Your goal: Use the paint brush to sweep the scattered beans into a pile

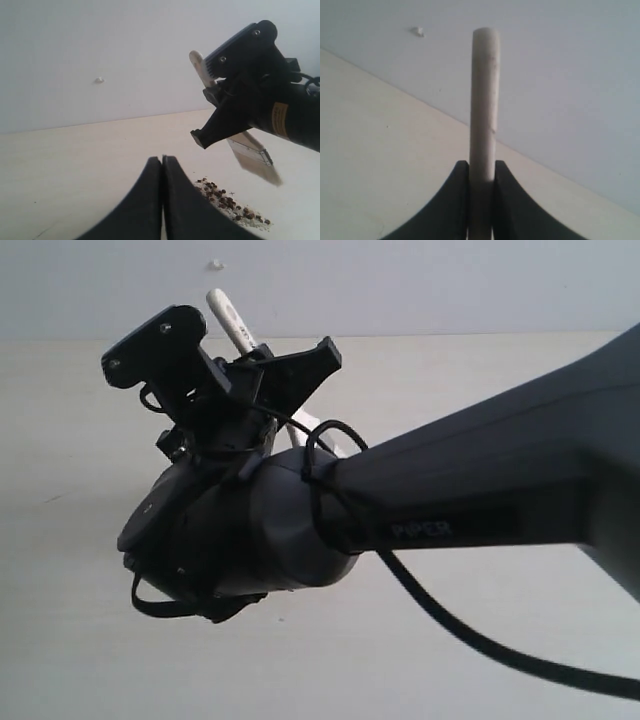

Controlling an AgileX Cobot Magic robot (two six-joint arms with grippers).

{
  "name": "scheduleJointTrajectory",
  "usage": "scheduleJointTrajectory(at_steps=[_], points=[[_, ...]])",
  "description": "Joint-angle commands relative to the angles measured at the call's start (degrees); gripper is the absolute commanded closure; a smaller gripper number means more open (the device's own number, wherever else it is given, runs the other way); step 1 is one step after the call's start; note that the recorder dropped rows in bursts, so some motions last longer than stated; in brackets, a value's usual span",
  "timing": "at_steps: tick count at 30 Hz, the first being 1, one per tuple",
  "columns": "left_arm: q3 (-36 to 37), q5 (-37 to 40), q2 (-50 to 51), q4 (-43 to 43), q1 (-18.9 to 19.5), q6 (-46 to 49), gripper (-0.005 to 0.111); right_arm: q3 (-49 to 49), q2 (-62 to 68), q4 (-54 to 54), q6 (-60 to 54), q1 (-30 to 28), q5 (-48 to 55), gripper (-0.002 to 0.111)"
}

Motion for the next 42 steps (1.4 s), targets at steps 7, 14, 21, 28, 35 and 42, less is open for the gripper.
scheduleJointTrajectory(at_steps=[7,14,21,28,35,42], points=[[0.2,-0.1,-0.4,0.1,0.1,-0.3,0.107,3.5,-0.4,6.6,0.0,1.4,1.5,0.108],[0.2,-0.1,-0.4,0.1,0.1,-0.3,0.107,6.5,-0.4,9.5,7.7,3.0,1.5,0.108],[0.2,-0.1,-0.4,0.1,0.1,-0.3,0.107,6.5,-0.4,12.1,7.9,3.4,1.5,0.108],[0.2,-0.1,-0.4,0.1,0.1,-0.3,0.107,6.5,-0.3,10.5,12.4,3.4,-1.8,0.108],[0.2,-0.1,-0.4,0.1,0.1,-0.3,0.107,6.5,1.6,5.3,20.1,3.4,-2.3,0.108],[0.2,-0.1,-0.4,0.1,0.1,-0.3,0.107,5.2,3.9,3.2,22.7,3.2,0.3,0.108]])
